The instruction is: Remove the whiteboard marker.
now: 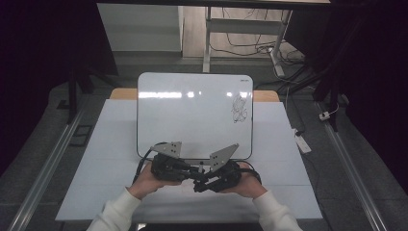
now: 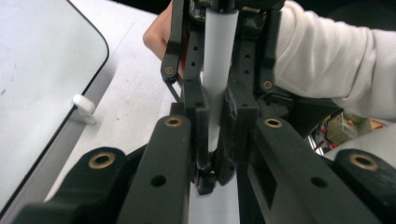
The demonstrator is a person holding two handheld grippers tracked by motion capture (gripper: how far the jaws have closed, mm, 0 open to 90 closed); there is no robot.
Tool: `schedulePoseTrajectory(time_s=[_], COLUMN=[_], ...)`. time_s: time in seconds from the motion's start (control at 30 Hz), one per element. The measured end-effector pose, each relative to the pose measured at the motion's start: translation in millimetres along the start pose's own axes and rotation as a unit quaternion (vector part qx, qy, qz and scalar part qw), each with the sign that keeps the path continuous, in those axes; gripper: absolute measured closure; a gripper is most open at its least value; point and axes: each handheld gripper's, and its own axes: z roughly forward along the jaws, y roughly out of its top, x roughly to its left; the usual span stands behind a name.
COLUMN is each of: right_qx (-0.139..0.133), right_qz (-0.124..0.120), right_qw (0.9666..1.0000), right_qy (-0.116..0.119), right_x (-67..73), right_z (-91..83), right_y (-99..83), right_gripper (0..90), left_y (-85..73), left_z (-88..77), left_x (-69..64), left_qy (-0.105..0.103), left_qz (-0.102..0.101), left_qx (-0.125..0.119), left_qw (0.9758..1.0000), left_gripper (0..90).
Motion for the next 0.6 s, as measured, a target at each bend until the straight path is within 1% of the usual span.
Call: schedulePoseTrajectory(time_s=[0.03, 0.1, 0.13, 0.17, 0.2, 0.23, 0.27, 0.3, 0.4, 0.47, 0.5, 0.53, 0.57, 0.6], right_qx=[0.000, -0.009, -0.016, -0.016, -0.024, -0.024, -0.031, -0.031, -0.040, -0.053, -0.064, -0.064, -0.077, -0.077], right_qz=[0.000, 0.006, 0.008, 0.008, 0.011, 0.011, 0.016, 0.016, 0.026, 0.033, 0.040, 0.040, 0.046, 0.046], right_qw=[1.0000, 0.9999, 0.9996, 0.9996, 0.9992, 0.9992, 0.9988, 0.9988, 0.9978, 0.9965, 0.9948, 0.9948, 0.9925, 0.9925], right_qy=[0.000, -0.011, -0.023, -0.023, -0.030, -0.030, -0.036, -0.036, -0.046, -0.056, -0.069, -0.069, -0.083, -0.083], right_x=[0.0, 0.1, 0.2, 0.2, 0.2, 0.2, -0.3, -0.3, -2.1, -3.7, -4.9, -4.9, -6.2, -6.2], right_z=[0.0, -1.5, -2.8, -2.8, -4.0, -4.0, -5.0, -5.0, -7.0, -8.9, -13.0, -13.0, -17.8, -17.8], right_y=[0.0, 0.5, 0.9, 0.9, 1.4, 1.4, 1.2, 1.2, 0.0, -1.2, -2.5, -2.5, -4.0, -4.0], right_gripper=[76.5, 77.0, 77.1, 77.1, 77.2, 77.2, 77.2, 77.2, 77.2, 77.2, 77.2, 77.2, 77.2, 77.2], left_y=[0.0, 0.2, 0.1, 0.0, -0.1, -0.1, -0.2, -0.2, -0.3, -1.8, -3.4, -5.6, -8.6, -12.4], left_z=[-0.6, -2.3, -3.2, -4.0, -4.9, -5.7, -6.6, -7.4, -11.1, -16.6, -20.6, -25.2, -30.5, -36.2], left_x=[-0.1, -0.2, 0.1, 0.4, 0.5, 0.5, 0.6, 0.6, -0.2, -2.2, -3.8, -6.2, -9.4, -12.5], left_qy=[-0.002, 0.003, 0.003, 0.006, 0.012, 0.016, 0.019, 0.023, 0.039, 0.054, 0.064, 0.082, 0.102, 0.123], left_qz=[0.000, -0.003, -0.006, -0.010, -0.013, -0.015, -0.016, -0.019, -0.027, -0.033, -0.035, -0.037, -0.038, -0.040], left_qx=[-0.005, -0.013, -0.017, -0.021, -0.024, -0.027, -0.031, -0.034, -0.044, -0.051, -0.052, -0.051, -0.048, -0.044], left_qw=[1.0000, 0.9999, 0.9998, 0.9997, 0.9996, 0.9994, 0.9992, 0.9990, 0.9979, 0.9967, 0.9959, 0.9947, 0.9928, 0.9906], left_gripper=[80.1, 78.2, 76.0, 76.0, 68.9, 68.9, 63.3, 63.3, 53.8, 50.2, 47.3, 47.3, 44.7, 44.7])
